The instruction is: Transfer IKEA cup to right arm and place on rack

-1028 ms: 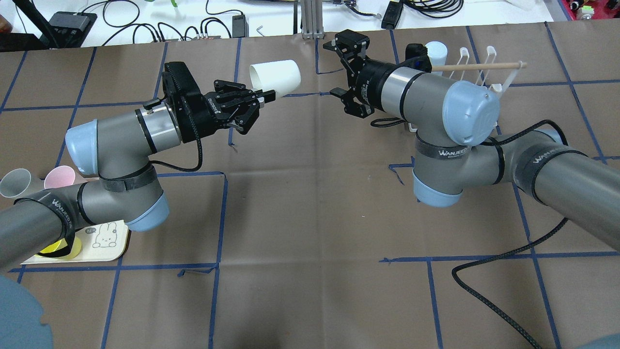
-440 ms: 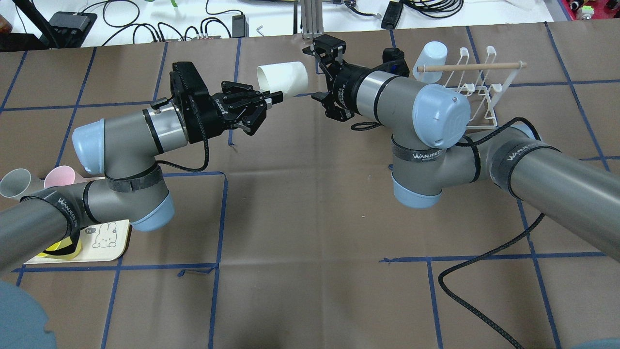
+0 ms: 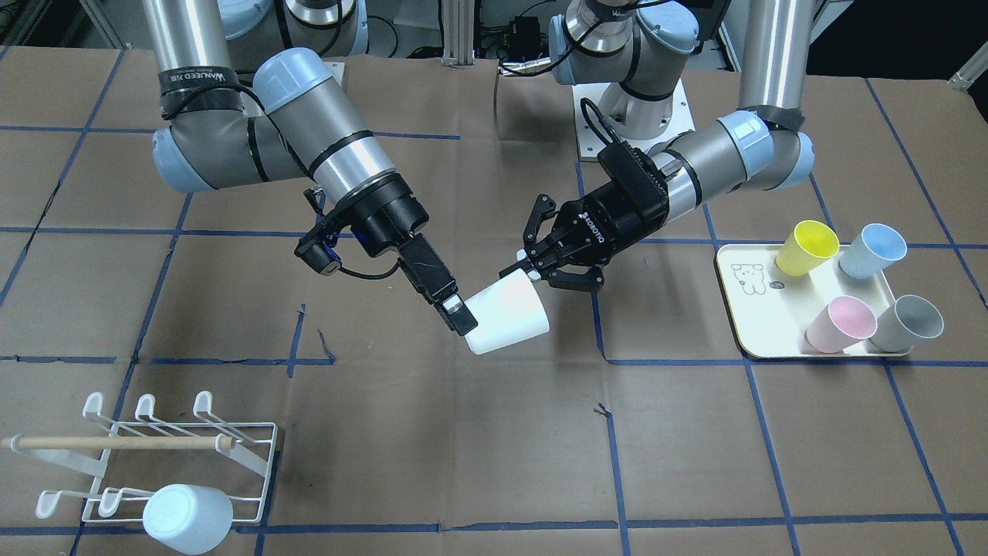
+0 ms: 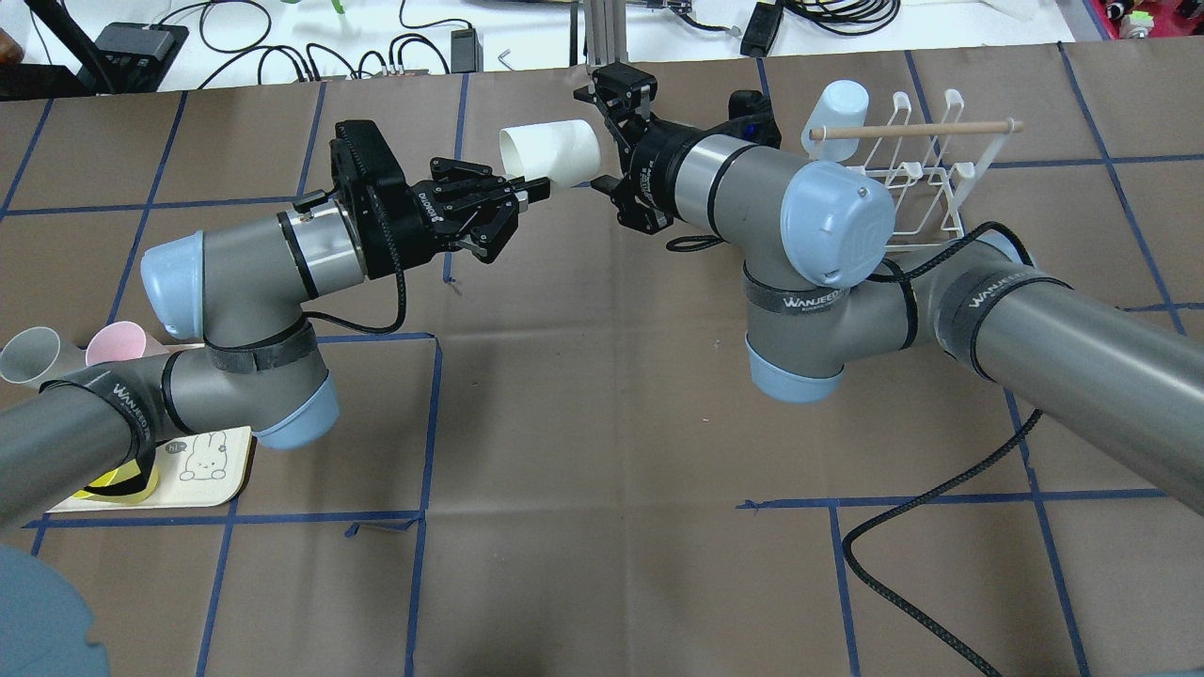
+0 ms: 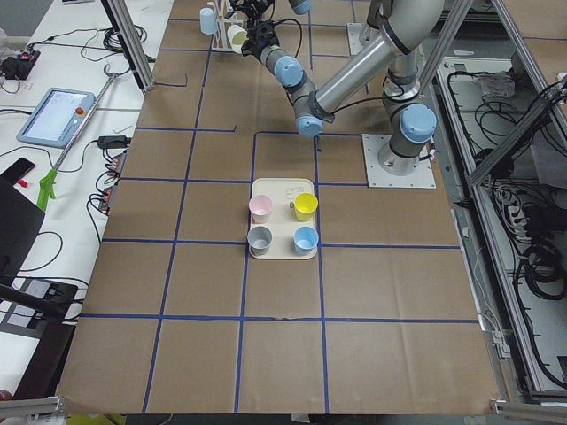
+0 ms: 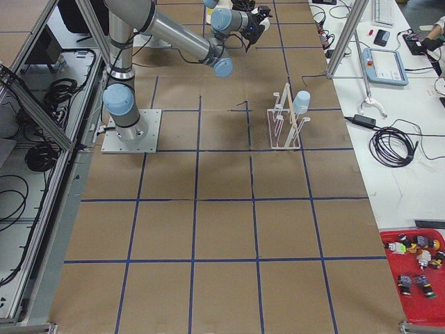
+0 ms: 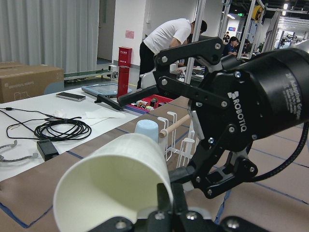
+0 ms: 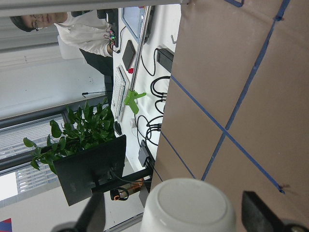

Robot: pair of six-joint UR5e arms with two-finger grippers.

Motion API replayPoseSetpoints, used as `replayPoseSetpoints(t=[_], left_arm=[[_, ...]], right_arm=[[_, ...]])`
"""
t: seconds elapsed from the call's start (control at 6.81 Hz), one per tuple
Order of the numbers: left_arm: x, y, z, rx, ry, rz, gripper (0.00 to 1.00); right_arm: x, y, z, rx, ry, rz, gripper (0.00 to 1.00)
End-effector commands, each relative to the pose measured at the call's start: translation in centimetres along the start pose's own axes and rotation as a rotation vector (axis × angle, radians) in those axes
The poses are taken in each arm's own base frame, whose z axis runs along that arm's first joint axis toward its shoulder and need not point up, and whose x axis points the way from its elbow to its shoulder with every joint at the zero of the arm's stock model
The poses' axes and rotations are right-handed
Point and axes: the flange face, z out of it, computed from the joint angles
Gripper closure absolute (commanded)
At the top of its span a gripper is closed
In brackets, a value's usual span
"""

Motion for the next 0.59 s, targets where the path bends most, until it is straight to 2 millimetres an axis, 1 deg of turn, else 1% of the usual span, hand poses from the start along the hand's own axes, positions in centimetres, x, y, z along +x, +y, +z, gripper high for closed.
replayPoseSetpoints(t=[0.0, 0.15, 0.29, 0.44], left_arm=[[0.0, 0.0, 0.0, 0.001, -0.001, 0.003, 0.96], [0.0, 0.0, 0.0, 0.001, -0.001, 0.003, 0.96], [0.0, 0.0, 0.0, 0.001, -0.001, 0.003, 0.96], [0.0, 0.0, 0.0, 0.001, -0.001, 0.003, 0.96]], right_arm=[[0.4, 0.1, 0.6, -0.002, 0.003, 0.003, 0.01], [0.2, 0.3, 0.7, -0.006, 0.001, 0.006, 0.01], [-0.5, 0.5, 1.2, 0.001, -0.009, -0.002, 0.01], [-0.2, 1.0, 1.8, -0.010, -0.001, -0.003, 0.01]])
